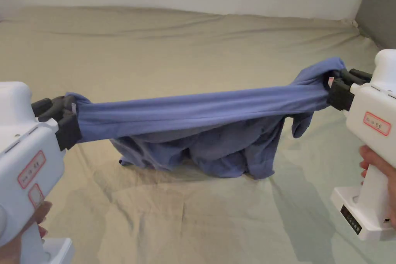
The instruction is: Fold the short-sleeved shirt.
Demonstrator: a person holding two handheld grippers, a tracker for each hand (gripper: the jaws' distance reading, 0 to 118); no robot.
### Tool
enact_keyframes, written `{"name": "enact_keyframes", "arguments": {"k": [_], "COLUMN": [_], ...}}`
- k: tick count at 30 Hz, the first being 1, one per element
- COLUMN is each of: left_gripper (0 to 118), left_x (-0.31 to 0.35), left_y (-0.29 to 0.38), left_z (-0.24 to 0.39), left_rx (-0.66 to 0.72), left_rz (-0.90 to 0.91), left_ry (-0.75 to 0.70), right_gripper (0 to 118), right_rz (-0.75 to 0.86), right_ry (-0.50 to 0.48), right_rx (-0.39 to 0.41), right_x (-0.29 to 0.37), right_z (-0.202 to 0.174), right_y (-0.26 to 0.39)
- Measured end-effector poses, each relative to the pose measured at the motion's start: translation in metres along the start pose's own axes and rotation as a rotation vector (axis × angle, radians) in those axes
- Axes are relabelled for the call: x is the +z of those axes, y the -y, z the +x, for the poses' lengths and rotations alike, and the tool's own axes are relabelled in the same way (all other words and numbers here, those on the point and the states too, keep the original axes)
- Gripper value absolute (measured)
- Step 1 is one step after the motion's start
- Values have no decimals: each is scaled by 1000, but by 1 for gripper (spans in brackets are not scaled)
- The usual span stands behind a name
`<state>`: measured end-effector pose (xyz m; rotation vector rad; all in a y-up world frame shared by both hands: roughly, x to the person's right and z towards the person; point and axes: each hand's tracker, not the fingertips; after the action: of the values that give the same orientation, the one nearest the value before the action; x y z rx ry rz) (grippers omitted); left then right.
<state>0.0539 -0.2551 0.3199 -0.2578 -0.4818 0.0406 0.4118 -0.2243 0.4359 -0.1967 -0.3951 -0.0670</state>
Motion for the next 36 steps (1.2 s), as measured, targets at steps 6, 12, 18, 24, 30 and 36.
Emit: {"name": "enact_keyframes", "arguments": {"k": [6,12,18,24,30,36], "left_gripper": [1,1,1,1,1,1], "left_x": [24,44,57,58,55,-26], "left_y": [-64,-117,-165,-204,-209,-245], "left_z": [18,31,37,41,43,32], "left_rx": [-23,-35,-50,-53,-70,-108], "left_rz": [182,298,377,400,375,332], "left_ry": [18,29,33,61,60,27], "right_gripper": [5,5,5,5,5,5], "right_rz": [197,330,389,406,376,357], "right_ry": [66,120,158,215,248,270], "right_rx": [23,62,92,136,180,209], "right_x": [54,89,97,77,33,-23], "right_z": [-6,-17,-26,-26,-24,-24], "right_y": [-54,-96,-142,-184,-207,-226]}}
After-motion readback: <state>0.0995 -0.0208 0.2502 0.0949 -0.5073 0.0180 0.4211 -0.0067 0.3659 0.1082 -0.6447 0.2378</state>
